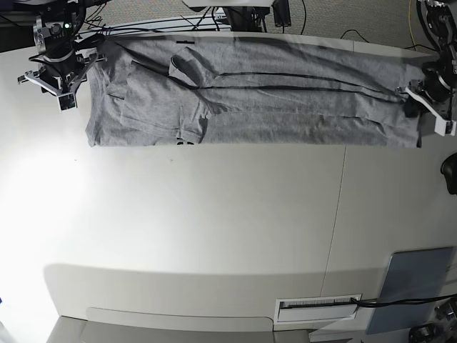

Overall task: Fold the T-shirt properly
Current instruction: 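Grasp the folded shirt end with the left gripper and fold it toward the right gripper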

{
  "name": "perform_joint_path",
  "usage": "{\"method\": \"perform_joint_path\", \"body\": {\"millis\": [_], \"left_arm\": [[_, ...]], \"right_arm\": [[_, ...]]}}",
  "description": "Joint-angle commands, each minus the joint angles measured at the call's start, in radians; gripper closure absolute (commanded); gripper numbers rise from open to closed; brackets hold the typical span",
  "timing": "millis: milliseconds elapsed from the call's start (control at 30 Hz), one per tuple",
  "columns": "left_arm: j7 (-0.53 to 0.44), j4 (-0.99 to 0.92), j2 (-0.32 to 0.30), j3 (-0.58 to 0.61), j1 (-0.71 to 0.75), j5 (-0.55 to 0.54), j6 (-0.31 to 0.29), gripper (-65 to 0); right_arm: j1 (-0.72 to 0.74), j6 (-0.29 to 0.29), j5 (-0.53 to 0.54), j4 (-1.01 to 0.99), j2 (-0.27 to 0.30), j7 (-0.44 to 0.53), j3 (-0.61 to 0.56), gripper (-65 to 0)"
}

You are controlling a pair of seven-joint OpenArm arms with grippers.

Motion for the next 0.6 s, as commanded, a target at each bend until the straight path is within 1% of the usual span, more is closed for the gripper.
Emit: {"method": "perform_joint_path", "body": {"millis": [0,67,167,267,400,467,567], "left_arm": [[-0.006,0.067,0.006,-0.002,0.010,-0.016,-0.010,0.0],[0.034,0.166,0.060,-0.001,0.031,-0.061,-0.015,0.0],[0.055,0.304,0.160,0.007,0.060,-0.140,-0.015,0.0],[0.058,0.397,0.240,0.075,0.076,-0.142,-0.015,0.0],[0.060,0.412,0.296,0.272,0.075,-0.126,-0.002,0.0],[0.041,0.412,0.312,0.376,0.071,-0.071,0.043,0.0],[-0.018,0.412,0.314,0.510,0.062,0.020,0.120,0.0]], "right_arm": [[0.008,-0.006,-0.009,0.014,0.012,0.016,0.008,-15.8],[0.017,-0.006,-0.009,0.014,0.012,0.016,0.008,-15.8],[0.034,-0.006,-0.008,0.014,0.012,0.016,0.008,-15.8],[0.042,-0.005,0.003,0.014,0.012,0.014,0.008,-15.8],[0.050,-0.005,0.020,0.014,0.012,0.013,0.008,-15.8],[0.050,-0.005,0.020,0.014,0.012,0.014,0.008,-15.8],[0.050,-0.005,0.020,0.014,0.012,0.013,0.007,-15.8]]}}
